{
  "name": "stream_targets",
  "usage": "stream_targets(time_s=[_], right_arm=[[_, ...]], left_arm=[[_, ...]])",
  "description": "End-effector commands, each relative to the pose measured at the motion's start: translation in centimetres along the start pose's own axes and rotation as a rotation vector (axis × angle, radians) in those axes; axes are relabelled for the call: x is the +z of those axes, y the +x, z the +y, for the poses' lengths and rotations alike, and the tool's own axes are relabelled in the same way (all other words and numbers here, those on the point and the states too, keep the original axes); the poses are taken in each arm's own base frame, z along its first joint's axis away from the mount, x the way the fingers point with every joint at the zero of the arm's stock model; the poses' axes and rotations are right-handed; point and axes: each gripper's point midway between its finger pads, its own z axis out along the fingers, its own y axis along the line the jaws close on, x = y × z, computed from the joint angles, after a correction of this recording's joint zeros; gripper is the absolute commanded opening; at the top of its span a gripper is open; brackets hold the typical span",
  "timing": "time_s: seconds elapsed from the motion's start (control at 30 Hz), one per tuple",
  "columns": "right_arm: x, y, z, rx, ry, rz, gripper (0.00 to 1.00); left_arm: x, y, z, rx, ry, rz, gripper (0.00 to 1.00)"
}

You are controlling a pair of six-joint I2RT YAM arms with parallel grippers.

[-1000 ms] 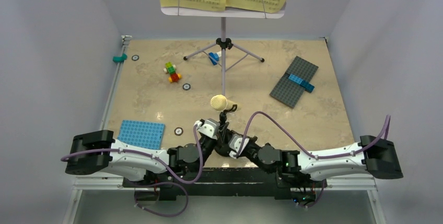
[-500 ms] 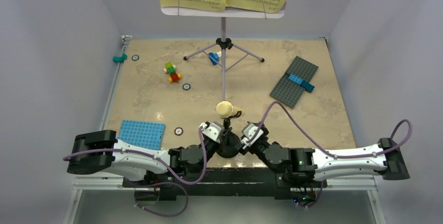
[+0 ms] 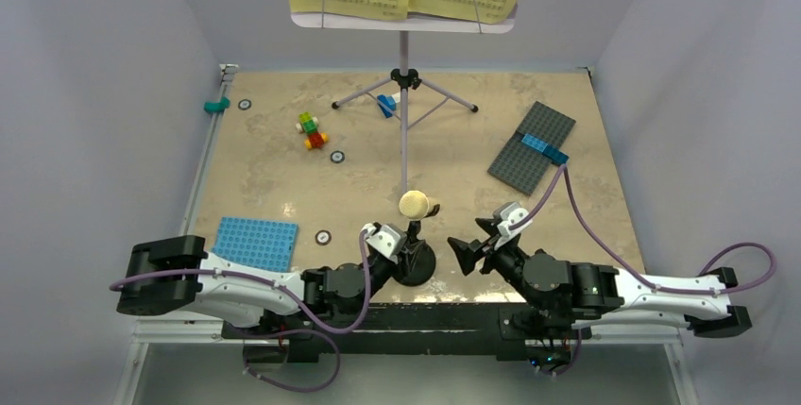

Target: Pack up the instrument practice props

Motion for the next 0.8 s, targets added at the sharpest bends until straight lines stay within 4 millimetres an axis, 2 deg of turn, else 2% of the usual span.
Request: stream_targets(time_s=[0.0, 0.07, 0.23, 0.4, 0.57, 0.7, 0.77], right_arm=[[-0.6, -1.3, -0.9, 0.086, 0.044, -0.013, 0.75], [-0.6, -1.2, -1.0, 0.086, 0.055, -0.003, 0.75], [-0.7, -1.4, -1.2, 0.095, 0.066, 0.005, 0.75], [-0.8, -1.9, -1.2, 0.116, 0.061, -0.007, 0.75], [-0.9, -1.9, -1.1, 0.143, 0.057, -0.007, 0.75], [-1.1, -2.8, -0.7, 0.204, 0.027, -0.03, 0.75], [-1.2, -3.3, -0.2, 0.228, 0.001, -0.043, 0.75]], left_arm=[[-0.9, -1.0, -1.1, -0.085, 0.061, -0.01, 0.44], [-0.9, -1.8, -1.0, -0.097, 0.053, -0.02, 0.53], [-1.3, -3.4, -0.8, -0.126, 0.061, -0.047, 0.62], [-2.0, -5.7, 0.0, -0.153, 0.058, -0.105, 0.65], [-2.1, -8.1, -0.1, -0.129, 0.066, -0.153, 0.66], [-1.5, -8.8, -0.6, -0.126, 0.081, -0.157, 0.68], [-0.9, -8.5, -0.5, -0.119, 0.07, -0.144, 0.68]])
